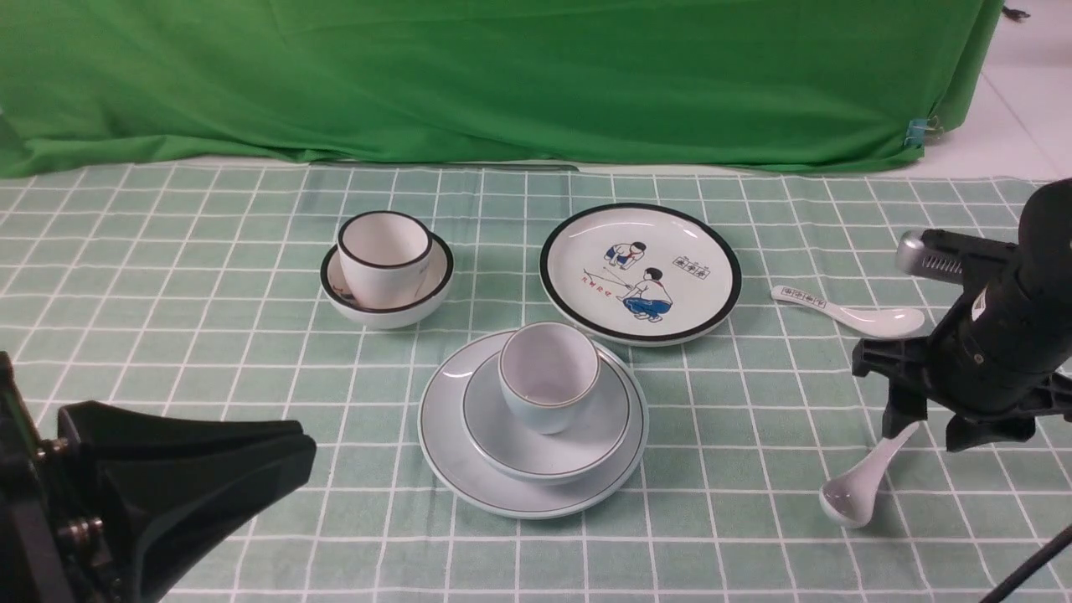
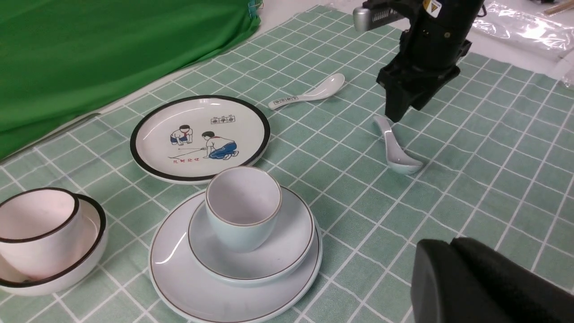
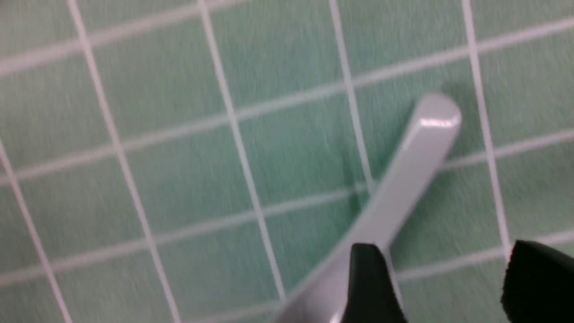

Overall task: Place the bowls on the plates on the blue tablecloth, put the cups on the bowls, and place the spoons in the cups.
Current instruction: 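Move the gripper down to the white spoon beside the saucer, then move the spoon over the cup on the plates and lower it into the cup with the right gripper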

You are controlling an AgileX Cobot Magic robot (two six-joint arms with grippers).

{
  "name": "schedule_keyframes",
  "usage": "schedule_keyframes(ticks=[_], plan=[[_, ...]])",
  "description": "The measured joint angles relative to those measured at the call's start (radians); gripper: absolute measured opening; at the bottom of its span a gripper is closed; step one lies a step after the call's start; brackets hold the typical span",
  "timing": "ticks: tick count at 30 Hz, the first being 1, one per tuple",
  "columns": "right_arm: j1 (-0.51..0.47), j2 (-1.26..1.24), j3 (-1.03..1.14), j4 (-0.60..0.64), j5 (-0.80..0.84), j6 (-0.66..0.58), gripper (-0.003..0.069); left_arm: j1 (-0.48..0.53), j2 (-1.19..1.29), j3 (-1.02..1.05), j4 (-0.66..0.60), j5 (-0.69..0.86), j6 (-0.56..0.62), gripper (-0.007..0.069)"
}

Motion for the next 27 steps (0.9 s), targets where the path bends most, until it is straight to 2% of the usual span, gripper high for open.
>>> schedule_keyframes(ticks=[3, 14, 16, 19, 22, 27], plan=[[-0.01, 0.046, 0.0, 0.019, -0.068, 0.0, 0.0411, 0.0, 0.0, 0.0, -0.003, 0.0, 0.0, 0.0008], [-0.01, 0.135, -0.003, 0.019, -0.086, -0.004, 0.0394, 0.0, 0.0, 0.0, -0.003, 0.0, 0.0, 0.0008], [-0.01, 0.138, -0.006, 0.019, -0.083, -0.018, 0.0373, 0.0, 0.0, 0.0, -0.003, 0.0, 0.0, 0.0008], [-0.01, 0.138, -0.006, 0.007, -0.074, -0.082, 0.0244, 0.0, 0.0, 0.0, -0.003, 0.0, 0.0, 0.0008], [-0.008, 0.128, -0.005, 0.013, -0.076, -0.148, 0.0162, 0.0, 0.0, 0.0, -0.003, 0.0, 0.0, 0.0008], [0.034, 0.058, 0.002, 0.034, -0.073, -0.209, 0.0167, 0.0, 0.0, 0.0, -0.003, 0.0, 0.0, 0.0008]])
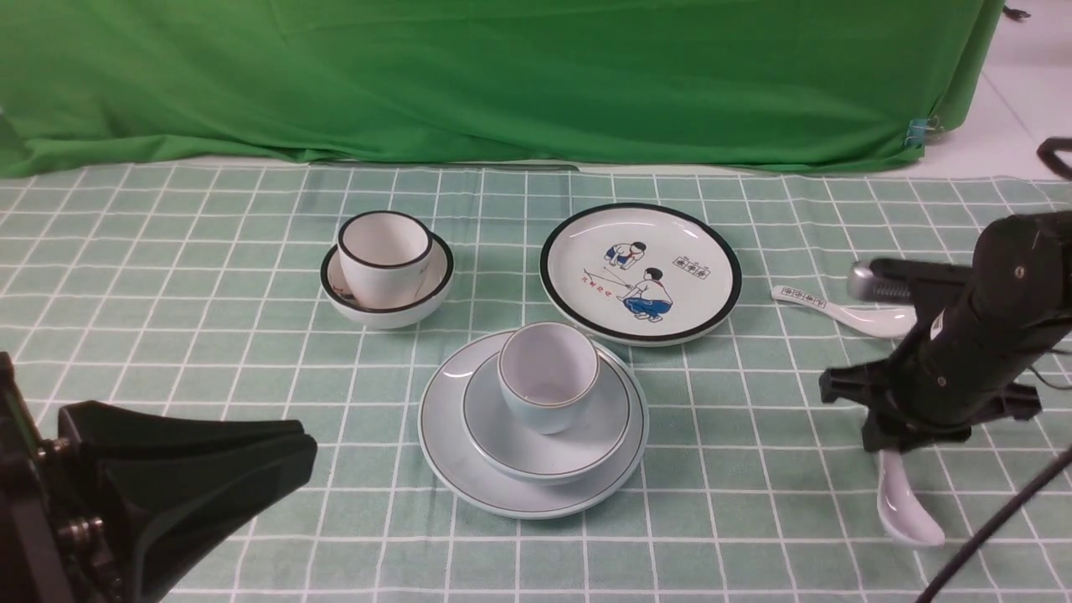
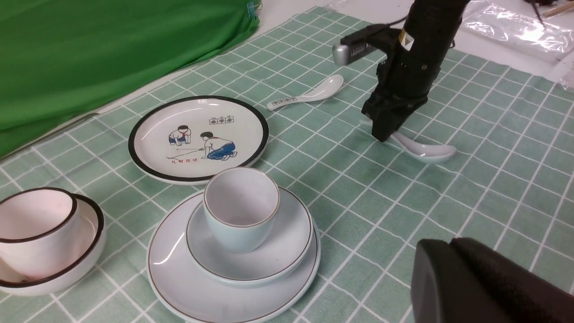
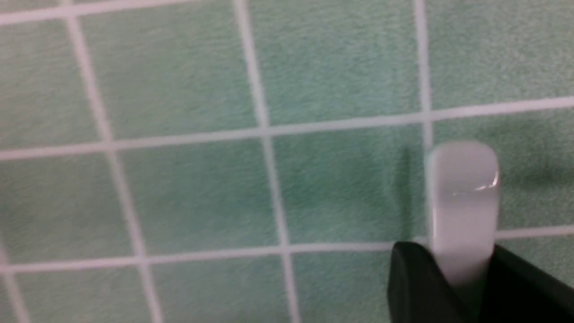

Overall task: Place the bowls on the plates on the blue tablecloth, put the cups on the bowls, and place the spoons in the cups.
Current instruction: 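Move the spoon over the cup on the plates and lower it into the cup with the right gripper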

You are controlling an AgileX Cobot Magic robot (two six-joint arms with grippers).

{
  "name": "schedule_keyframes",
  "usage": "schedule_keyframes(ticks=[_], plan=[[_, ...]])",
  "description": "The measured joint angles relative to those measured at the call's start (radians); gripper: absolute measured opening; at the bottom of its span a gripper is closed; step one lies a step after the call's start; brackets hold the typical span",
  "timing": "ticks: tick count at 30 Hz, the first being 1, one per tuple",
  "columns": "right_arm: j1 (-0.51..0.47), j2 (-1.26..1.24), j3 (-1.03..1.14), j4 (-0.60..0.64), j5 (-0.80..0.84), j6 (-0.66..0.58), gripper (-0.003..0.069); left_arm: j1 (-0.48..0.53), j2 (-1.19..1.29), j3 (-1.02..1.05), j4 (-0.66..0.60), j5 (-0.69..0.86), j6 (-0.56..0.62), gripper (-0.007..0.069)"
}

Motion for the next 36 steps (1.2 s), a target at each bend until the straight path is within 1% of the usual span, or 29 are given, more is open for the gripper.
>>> schedule_keyframes(ticks=[3, 5, 7, 9, 12, 14, 15, 17, 18, 19, 23, 29, 36], plan=[[0.096, -0.142, 0.002, 0.001, -0.042, -0.06, 0.0167, 0.0, 0.0, 0.0, 0.0, 0.0, 0.001, 0.0008], [0.173, -0.216, 0.023, 0.001, -0.144, -0.088, 0.0167, 0.0, 0.0, 0.0, 0.004, 0.0, 0.003, 0.0008], [0.265, -0.282, 0.071, 0.002, -0.326, -0.12, 0.0167, 0.0, 0.0, 0.0, 0.011, 0.0, 0.006, 0.0008], [0.37, -0.331, 0.149, 0.004, -0.607, -0.14, 0.0167, 0.0, 0.0, 0.0, 0.018, 0.0, 0.008, 0.0008], [0.49, -0.338, 0.255, 0.004, -1.018, -0.159, 0.0167, 0.0, 0.0, 0.0, 0.019, 0.0, 0.008, 0.0008], [0.526, -0.305, 0.296, 0.002, -1.224, -0.162, 0.0167, 0.0, 0.0, 0.0, 0.019, 0.0, 0.008, 0.0008], [0.527, -0.3, 0.299, 0.002, -1.255, -0.162, 0.0167, 0.0, 0.0, 0.0, 0.02, 0.0, 0.008, 0.0008], [0.534, -0.219, 0.301, 0.004, -1.386, -0.158, 0.0167, 0.0, 0.0, 0.0, 0.022, 0.0, 0.012, 0.0008], [0.534, -0.219, 0.3, 0.004, -1.392, -0.158, 0.0167, 0.0, 0.0, 0.0, 0.022, 0.0, 0.012, 0.0008], [0.534, -0.169, 0.289, 0.006, -1.432, -0.155, 0.0167, 0.0, 0.0, 0.0, 0.022, 0.0, 0.012, 0.0008], [0.534, -0.062, 0.242, 0.007, -1.49, -0.155, 0.0167, 0.0, 0.0, 0.0, 0.025, -0.005, 0.015, 0.0008], [0.529, 0.026, 0.188, 0.007, -1.495, -0.154, 0.0167, 0.0, 0.0, 0.0, 0.025, -0.04, 0.015, 0.0008], [0.525, 0.095, 0.18, 0.007, -1.508, -0.155, 0.0167, 0.0, 0.0, 0.0, 0.025, -0.061, 0.015, 0.0008]])
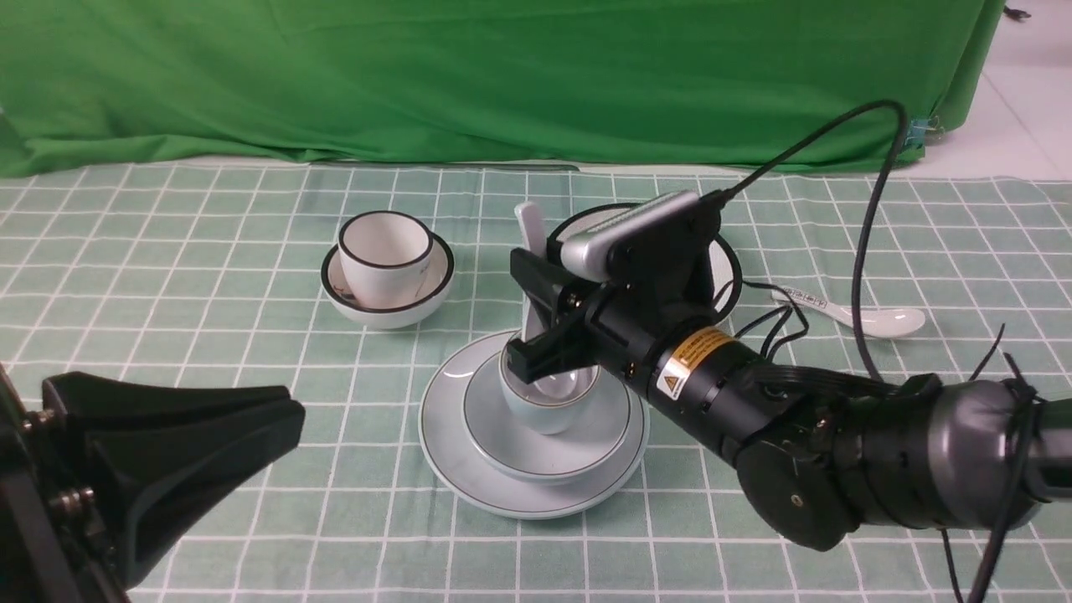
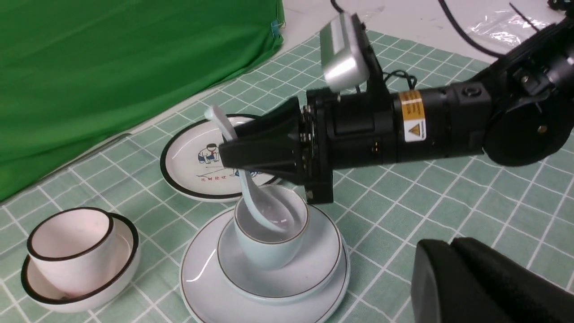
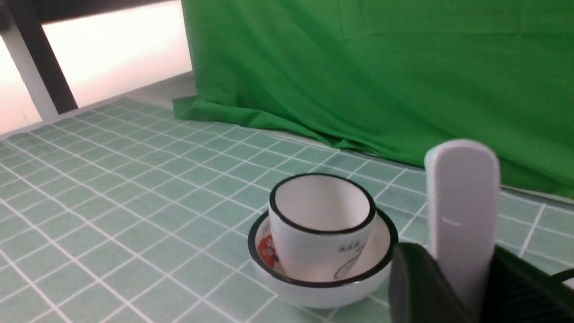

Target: Place the bowls on the plates on the blue tablecloth, put the cups on the bowls, and place the spoons in the cups.

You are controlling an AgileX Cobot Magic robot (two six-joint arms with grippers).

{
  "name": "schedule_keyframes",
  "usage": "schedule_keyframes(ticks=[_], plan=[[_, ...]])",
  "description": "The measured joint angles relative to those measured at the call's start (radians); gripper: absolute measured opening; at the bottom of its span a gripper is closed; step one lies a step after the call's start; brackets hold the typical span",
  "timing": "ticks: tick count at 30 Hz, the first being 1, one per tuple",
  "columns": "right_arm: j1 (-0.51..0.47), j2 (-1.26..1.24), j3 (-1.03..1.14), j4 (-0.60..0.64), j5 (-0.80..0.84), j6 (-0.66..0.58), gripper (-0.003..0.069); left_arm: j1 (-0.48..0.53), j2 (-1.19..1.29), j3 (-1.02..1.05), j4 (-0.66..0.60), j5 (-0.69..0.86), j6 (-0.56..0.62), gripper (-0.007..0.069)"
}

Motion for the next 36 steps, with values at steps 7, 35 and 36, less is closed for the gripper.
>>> schedule_keyframes(ticks=[7, 35, 36], plan=[[-0.004, 0.073, -0.002, 0.0, -0.056, -0.004, 0.0191, 0.0, 0.0, 0.0, 0.0, -0.004, 0.0, 0.0008], [0.011, -0.949, 0.225, 0.0, 1.252, -0.004, 0.0062, 0.0, -0.395, 0.14, -0.055, -0.219, 0.0, 0.0008], [0.011, -0.974, 0.226, 0.0, 1.302, -0.004, 0.0059, 0.0, -0.416, 0.163, -0.052, -0.224, 0.0, 0.0008]])
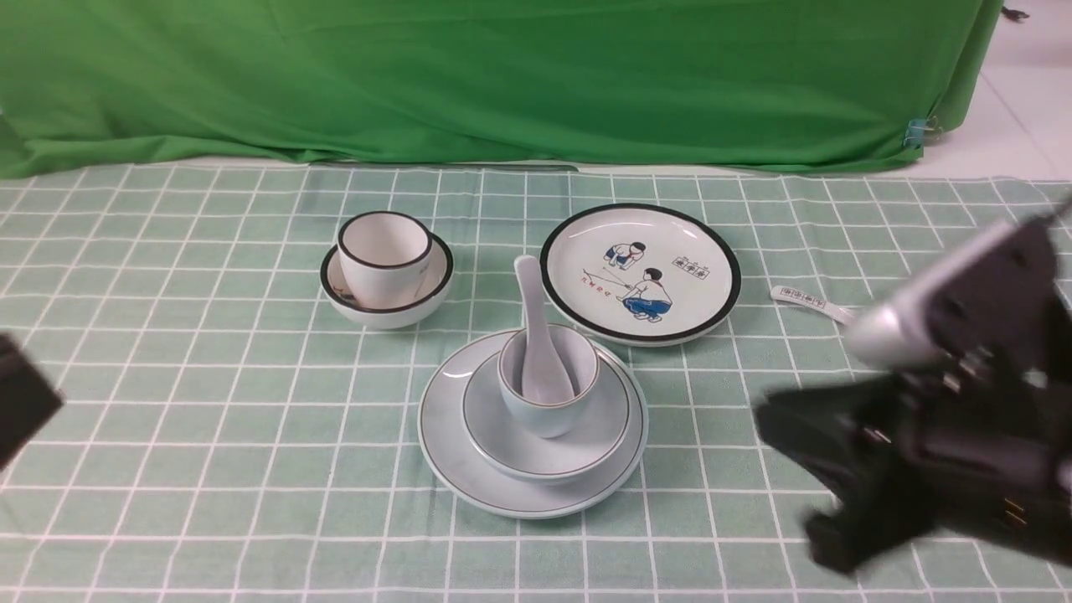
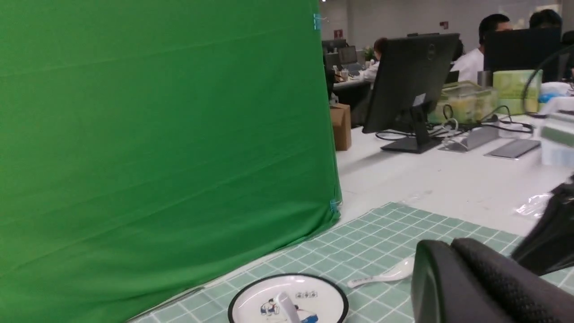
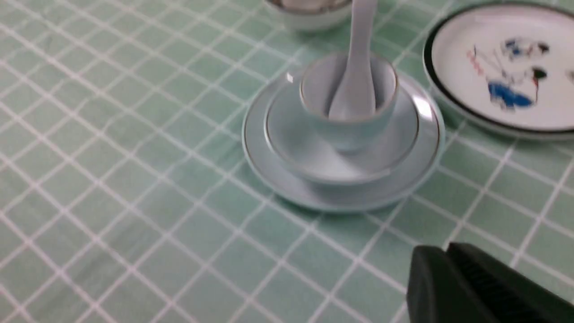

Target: Place the bowls on the plates on the blue tablecloth, put the cups on the bowls, and place the spoons in the cups.

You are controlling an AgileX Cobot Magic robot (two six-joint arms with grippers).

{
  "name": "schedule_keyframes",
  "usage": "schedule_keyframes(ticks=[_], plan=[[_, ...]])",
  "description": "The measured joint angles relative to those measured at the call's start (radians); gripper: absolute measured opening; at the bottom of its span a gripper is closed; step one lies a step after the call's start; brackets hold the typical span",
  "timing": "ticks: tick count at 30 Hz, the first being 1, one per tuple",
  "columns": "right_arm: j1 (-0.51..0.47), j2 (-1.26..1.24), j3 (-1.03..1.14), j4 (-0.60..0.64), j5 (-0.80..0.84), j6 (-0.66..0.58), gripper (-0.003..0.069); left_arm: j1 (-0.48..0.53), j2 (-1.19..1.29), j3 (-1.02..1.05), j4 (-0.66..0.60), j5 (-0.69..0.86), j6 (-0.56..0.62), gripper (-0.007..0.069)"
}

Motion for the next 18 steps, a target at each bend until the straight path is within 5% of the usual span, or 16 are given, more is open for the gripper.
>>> schedule_keyframes(ticks=[7, 18], plan=[[0.0, -0.125, 0.0, 0.0, 0.211, -0.002, 0.0062, 0.0, -0.035, 0.103, 0.021, 0.004, 0.0, 0.001], [0.0, -0.17, 0.0, 0.0, 0.236, -0.002, 0.0089, 0.0, -0.034, 0.243, 0.026, 0.025, 0.0, 0.001]])
